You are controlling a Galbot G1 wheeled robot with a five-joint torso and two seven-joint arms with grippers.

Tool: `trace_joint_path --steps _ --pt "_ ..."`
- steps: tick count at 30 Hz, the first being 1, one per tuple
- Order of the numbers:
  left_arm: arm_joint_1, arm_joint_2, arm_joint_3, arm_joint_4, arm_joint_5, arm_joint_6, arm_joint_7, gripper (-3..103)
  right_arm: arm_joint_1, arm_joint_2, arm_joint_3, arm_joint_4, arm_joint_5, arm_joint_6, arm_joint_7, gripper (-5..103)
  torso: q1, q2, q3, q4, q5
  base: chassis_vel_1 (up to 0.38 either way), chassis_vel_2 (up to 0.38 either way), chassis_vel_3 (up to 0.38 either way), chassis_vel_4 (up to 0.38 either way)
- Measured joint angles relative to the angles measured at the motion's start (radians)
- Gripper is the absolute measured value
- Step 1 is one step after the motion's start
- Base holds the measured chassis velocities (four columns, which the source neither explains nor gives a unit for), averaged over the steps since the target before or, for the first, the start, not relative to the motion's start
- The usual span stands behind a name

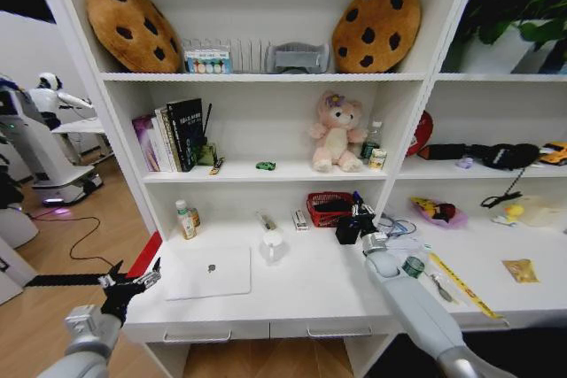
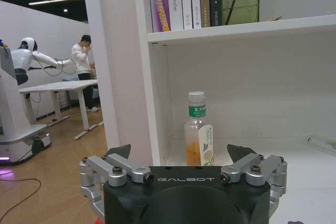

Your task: Organize the objects on the table.

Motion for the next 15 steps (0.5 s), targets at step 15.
trace_joint_path --steps 15 --pt "0.0 0.0 0.0 0.0 0.0 0.0 0.0 100 -0.055 -0.011 0.002 0.076 0.019 -0.07 0.039 46 0.0 0.0 0.0 -0.0001 0.0001 0.0 0.0 0.0 0.0"
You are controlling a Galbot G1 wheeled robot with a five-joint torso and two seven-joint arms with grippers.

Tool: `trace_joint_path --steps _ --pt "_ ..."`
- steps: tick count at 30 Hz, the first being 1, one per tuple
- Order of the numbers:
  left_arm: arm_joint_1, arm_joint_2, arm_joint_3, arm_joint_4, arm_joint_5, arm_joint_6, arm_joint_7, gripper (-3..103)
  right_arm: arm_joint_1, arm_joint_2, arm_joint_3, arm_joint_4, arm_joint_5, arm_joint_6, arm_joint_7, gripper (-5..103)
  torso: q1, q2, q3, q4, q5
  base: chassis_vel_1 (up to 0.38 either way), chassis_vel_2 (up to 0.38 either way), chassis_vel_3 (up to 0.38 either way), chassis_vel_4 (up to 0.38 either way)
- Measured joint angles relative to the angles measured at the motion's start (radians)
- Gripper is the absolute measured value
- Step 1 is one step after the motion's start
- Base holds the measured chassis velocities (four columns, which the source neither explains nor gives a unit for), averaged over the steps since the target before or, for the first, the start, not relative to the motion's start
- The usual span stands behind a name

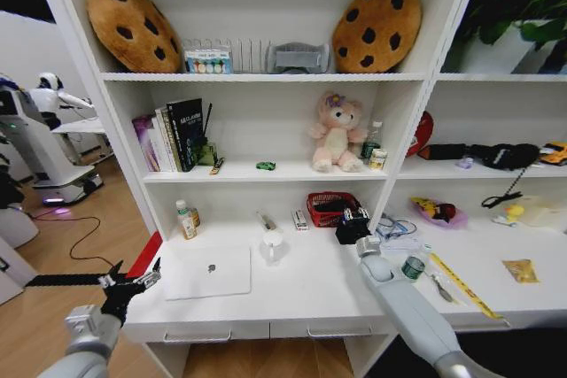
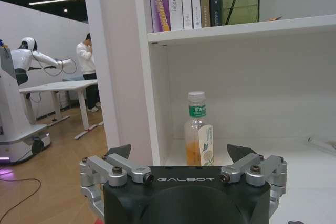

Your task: Organize the objects on the table.

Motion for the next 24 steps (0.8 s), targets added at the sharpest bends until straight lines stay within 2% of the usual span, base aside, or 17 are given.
trace_joint_path --steps 4,5,6,7,8,9,10,12,15,16,17,18,21,24 --pt "0.0 0.0 0.0 0.0 0.0 0.0 0.0 100 -0.144 -0.086 0.045 0.285 0.168 -0.217 -0.013 68 0.0 0.0 0.0 -0.0005 0.0001 0.0 0.0 0.0 0.0" --pt "0.0 0.0 0.0 0.0 0.0 0.0 0.0 100 -0.144 -0.086 0.045 0.285 0.168 -0.217 -0.013 68 0.0 0.0 0.0 -0.0005 0.0001 0.0 0.0 0.0 0.0" --pt "0.0 0.0 0.0 0.0 0.0 0.0 0.0 100 -0.172 -0.1 0.055 0.345 0.201 -0.25 -0.015 73 0.0 0.0 0.0 -0.0004 0.0003 0.0 0.0 0.0 0.0" --pt "0.0 0.0 0.0 0.0 0.0 0.0 0.0 100 -0.201 -0.114 0.068 0.407 0.232 -0.288 -0.016 73 0.0 0.0 0.0 -0.0003 0.0003 0.0 0.0 0.0 0.0" --pt "0.0 0.0 0.0 0.0 0.0 0.0 0.0 100 -0.267 -0.138 0.101 0.527 0.297 -0.369 -0.007 84 0.0 0.0 0.0 0.0002 -0.0007 0.0 0.0 0.0 0.0" --pt "0.0 0.0 0.0 0.0 0.0 0.0 0.0 100 -0.267 -0.138 0.101 0.527 0.297 -0.369 -0.007 84 0.0 0.0 0.0 0.0002 -0.0007 0.0 0.0 0.0 0.0" --pt "0.0 0.0 0.0 0.0 0.0 0.0 0.0 100 -0.317 -0.149 0.125 0.594 0.341 -0.426 0.02 84 0.0 0.0 0.0 0.0003 -0.0003 0.0 0.0 0.0 0.0" --pt "0.0 0.0 0.0 0.0 0.0 0.0 0.0 100 -0.432 -0.165 0.173 0.704 0.445 -0.538 0.08 94 0.0 0.0 0.0 -0.0003 0.0002 0.0 0.0 0.0 0.0" --pt "0.0 0.0 0.0 0.0 0.0 0.0 0.0 100 -0.471 -0.168 0.19 0.735 0.477 -0.571 0.102 98 0.0 0.0 0.0 -0.0005 0.0 0.0 0.0 0.0 0.0" --pt "0.0 0.0 0.0 0.0 0.0 0.0 0.0 100 -0.509 -0.17 0.208 0.761 0.506 -0.602 0.13 99 0.0 0.0 0.0 -0.0006 -0.0002 0.0 0.0 0.0 0.0" --pt "0.0 0.0 0.0 0.0 0.0 0.0 0.0 100 -0.555 -0.174 0.242 0.765 0.54 -0.665 0.163 100 0.0 0.0 0.0 -0.0001 0.0001 0.0 0.0 0.0 0.0" --pt "0.0 0.0 0.0 0.0 0.0 0.0 0.0 100 -0.551 -0.176 0.251 0.741 0.54 -0.691 0.173 100 0.0 0.0 0.0 0.0 0.0002 0.0 0.0 0.0 0.0" --pt "0.0 0.0 0.0 0.0 0.0 0.0 0.0 100 -0.521 -0.185 0.254 0.699 0.546 -0.719 0.172 100 0.0 0.0 0.0 0.0 0.0001 0.0 0.0 0.0 0.0" --pt "0.0 0.0 0.0 0.0 0.0 0.0 0.0 100 -0.487 -0.202 0.25 0.661 0.541 -0.726 0.13 100 0.0 0.0 0.0 0.0 0.0001 0.0 0.0 0.0 0.0"
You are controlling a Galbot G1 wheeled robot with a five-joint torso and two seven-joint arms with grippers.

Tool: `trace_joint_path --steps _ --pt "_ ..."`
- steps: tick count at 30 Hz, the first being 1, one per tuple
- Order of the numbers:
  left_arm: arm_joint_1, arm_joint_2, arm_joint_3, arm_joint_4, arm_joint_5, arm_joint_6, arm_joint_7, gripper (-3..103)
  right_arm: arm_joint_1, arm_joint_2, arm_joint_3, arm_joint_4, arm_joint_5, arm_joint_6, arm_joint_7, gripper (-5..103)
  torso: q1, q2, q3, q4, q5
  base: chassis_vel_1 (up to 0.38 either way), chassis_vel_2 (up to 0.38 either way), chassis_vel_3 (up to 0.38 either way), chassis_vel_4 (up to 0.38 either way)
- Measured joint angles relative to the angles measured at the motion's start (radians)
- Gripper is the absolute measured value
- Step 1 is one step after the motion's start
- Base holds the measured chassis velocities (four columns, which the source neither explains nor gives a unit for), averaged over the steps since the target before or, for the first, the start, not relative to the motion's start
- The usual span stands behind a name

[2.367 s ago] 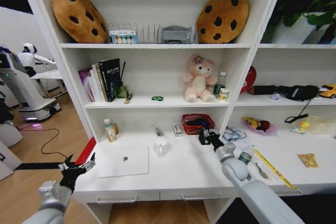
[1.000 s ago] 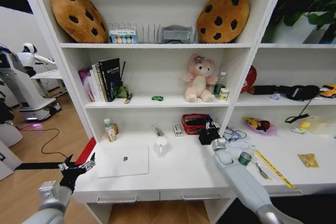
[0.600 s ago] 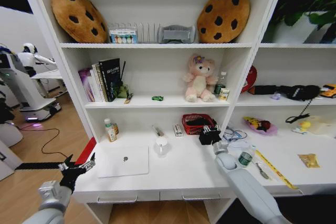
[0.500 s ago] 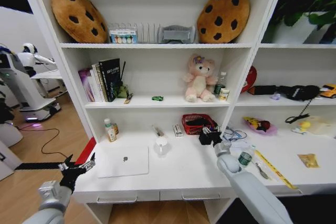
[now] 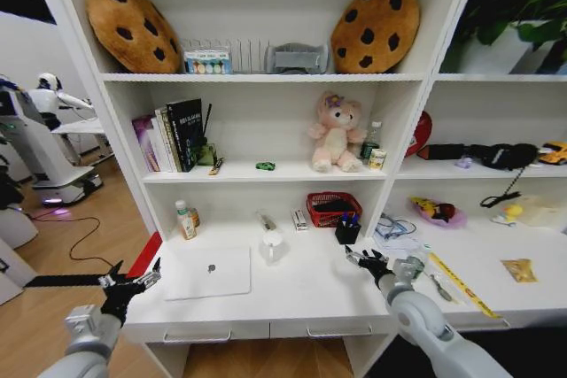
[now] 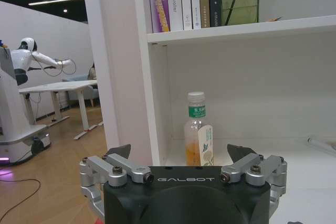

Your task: Organize the objects on the table.

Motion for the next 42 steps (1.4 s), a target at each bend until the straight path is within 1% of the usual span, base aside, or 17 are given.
trace_joint_path --steps 1,5,7,10,15,20,28,29,31,34,36,37,39,40,42 --pt "0.0 0.0 0.0 0.0 0.0 0.0 0.0 100 0.032 -0.012 -0.008 -0.031 0.001 -0.006 -0.036 100 0.0 0.0 0.0 0.0 -0.0001 0.0 0.0 0.0 0.0" --pt "0.0 0.0 0.0 0.0 0.0 0.0 0.0 100 0.088 -0.021 -0.02 -0.091 0.028 -0.021 -0.064 100 0.0 0.0 0.0 0.0001 -0.0002 0.0 0.0 0.0 0.0" --pt "0.0 0.0 0.0 0.0 0.0 0.0 0.0 100 0.102 -0.022 -0.026 -0.111 0.038 -0.021 -0.065 100 0.0 0.0 0.0 0.0001 -0.0002 0.0 0.0 0.0 0.0" --pt "0.0 0.0 0.0 0.0 0.0 0.0 0.0 100 0.139 -0.023 -0.05 -0.186 0.082 -0.035 -0.068 100 0.0 0.0 0.0 -0.0001 0.0 0.0 0.0 0.0 0.0" --pt "0.0 0.0 0.0 0.0 0.0 0.0 0.0 100 0.152 -0.019 -0.059 -0.237 0.1 -0.045 -0.067 100 0.0 0.0 0.0 -0.0001 0.0 0.0 0.0 0.0 0.0" --pt "0.0 0.0 0.0 0.0 0.0 0.0 0.0 100 0.164 -0.016 -0.066 -0.283 0.102 -0.048 -0.078 100 0.0 0.0 0.0 -0.0001 -0.0001 0.0 0.0 0.0 0.0" --pt "0.0 0.0 0.0 0.0 0.0 0.0 0.0 100 0.165 -0.004 -0.077 -0.309 0.084 -0.047 -0.077 100 0.0 0.0 0.0 -0.0002 -0.0001 0.0 0.0 0.0 0.0" --pt "0.0 0.0 0.0 0.0 0.0 0.0 0.0 100 0.171 0.001 -0.083 -0.314 0.082 -0.047 -0.077 102 0.0 0.0 0.0 -0.0002 0.0 0.0 0.0 0.0 0.0" --pt "0.0 0.0 0.0 0.0 0.0 0.0 0.0 100 0.186 0.007 -0.093 -0.322 0.081 -0.054 -0.065 97 0.0 0.0 0.0 0.0 -0.0001 0.0 0.0 0.0 0.0" --pt "0.0 0.0 0.0 0.0 0.0 0.0 0.0 100 0.19 0.007 -0.096 -0.324 0.082 -0.061 -0.056 95 0.0 0.0 0.0 0.0001 -0.0001 0.0 0.0 0.0 0.0" --pt "0.0 0.0 0.0 0.0 0.0 0.0 0.0 100 0.191 0.004 -0.097 -0.335 0.081 -0.061 -0.056 85 0.0 0.0 0.0 -0.0003 -0.0001 0.0 0.0 0.0 0.0" --pt "0.0 0.0 0.0 0.0 0.0 0.0 0.0 100 0.191 0.004 -0.097 -0.335 0.081 -0.061 -0.056 85 0.0 0.0 0.0 -0.0003 -0.0001 0.0 0.0 0.0 0.0" --pt "0.0 0.0 0.0 0.0 0.0 0.0 0.0 100 0.194 -0.004 -0.097 -0.348 0.076 -0.062 -0.062 74 0.0 0.0 0.0 -0.0001 -0.0003 0.0 0.0 0.0 0.0" --pt "0.0 0.0 0.0 0.0 0.0 0.0 0.0 100 0.194 -0.004 -0.097 -0.348 0.076 -0.062 -0.062 74 0.0 0.0 0.0 -0.0001 -0.0003 0.0 0.0 0.0 0.0" --pt "0.0 0.0 0.0 0.0 0.0 0.0 0.0 100 0.186 -0.018 -0.096 -0.35 0.074 -0.069 -0.078 63 0.0 0.0 0.0 -0.0001 -0.0006 0.0 0.0 0.0 0.0"
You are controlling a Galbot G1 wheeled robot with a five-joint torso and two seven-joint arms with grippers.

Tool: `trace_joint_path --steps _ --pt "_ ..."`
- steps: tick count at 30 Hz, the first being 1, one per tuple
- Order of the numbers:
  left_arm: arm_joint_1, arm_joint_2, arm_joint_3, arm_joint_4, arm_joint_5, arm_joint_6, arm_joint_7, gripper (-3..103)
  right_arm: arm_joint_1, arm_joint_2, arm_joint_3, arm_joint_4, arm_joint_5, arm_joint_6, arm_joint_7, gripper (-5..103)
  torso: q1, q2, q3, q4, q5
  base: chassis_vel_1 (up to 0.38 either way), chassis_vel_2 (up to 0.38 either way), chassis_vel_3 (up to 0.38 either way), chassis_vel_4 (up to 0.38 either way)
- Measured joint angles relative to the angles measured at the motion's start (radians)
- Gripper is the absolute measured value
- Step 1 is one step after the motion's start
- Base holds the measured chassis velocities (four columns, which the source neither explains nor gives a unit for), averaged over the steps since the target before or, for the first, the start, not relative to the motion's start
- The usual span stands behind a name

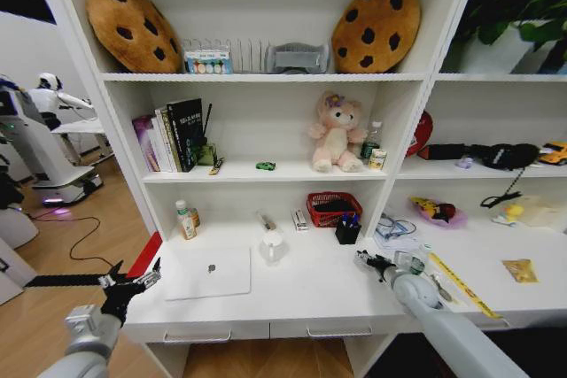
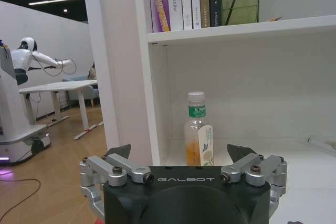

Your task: Organize the objects on the table.

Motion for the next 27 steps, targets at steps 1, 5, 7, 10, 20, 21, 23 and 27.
trace_joint_path --steps 1,5,7,10,20,21,23,27 --pt "0.0 0.0 0.0 0.0 0.0 0.0 0.0 100 -0.001 -0.002 0.0 -0.005 -0.001 -0.003 -0.007 57 0.0 0.0 0.0 -0.0002 -0.0002 0.0 0.0 0.0 0.0" --pt "0.0 0.0 0.0 0.0 0.0 0.0 0.0 100 0.009 -0.001 -0.002 -0.021 -0.002 -0.007 -0.01 41 0.0 0.0 0.0 0.0 -0.0001 0.0 0.0 0.0 0.0" --pt "0.0 0.0 0.0 0.0 0.0 0.0 0.0 100 0.011 -0.001 -0.003 -0.021 -0.001 -0.007 -0.011 36 0.0 0.0 0.0 0.0 0.0001 0.0 0.0 0.0 0.0" --pt "0.0 0.0 0.0 0.0 0.0 0.0 0.0 100 0.01 -0.001 -0.004 -0.011 0.001 -0.007 -0.013 25 0.0 0.0 0.0 0.0001 0.0009 0.0 0.0 0.0 0.0" --pt "0.0 0.0 0.0 0.0 0.0 0.0 0.0 100 0.001 0.003 0.005 0.081 -0.022 0.015 0.013 12 0.0 0.0 0.0 0.0002 0.0008 0.0 0.0 0.0 0.0" --pt "0.0 0.0 0.0 0.0 0.0 0.0 0.0 100 0.001 0.003 0.005 0.081 -0.022 0.015 0.013 12 0.0 0.0 0.0 0.0002 0.0008 0.0 0.0 0.0 0.0" --pt "0.0 0.0 0.0 0.0 0.0 0.0 0.0 100 -0.008 0.002 0.009 0.116 -0.021 0.016 0.014 12 0.0 0.0 0.0 0.0 0.0006 0.0 0.0 0.0 0.0" --pt "0.0 0.0 0.0 0.0 0.0 0.0 0.0 100 -0.018 0.0 0.013 0.207 -0.008 0.026 0.014 12 0.0 0.0 0.0 -0.0001 0.0005 0.0 0.0 0.0 0.0"
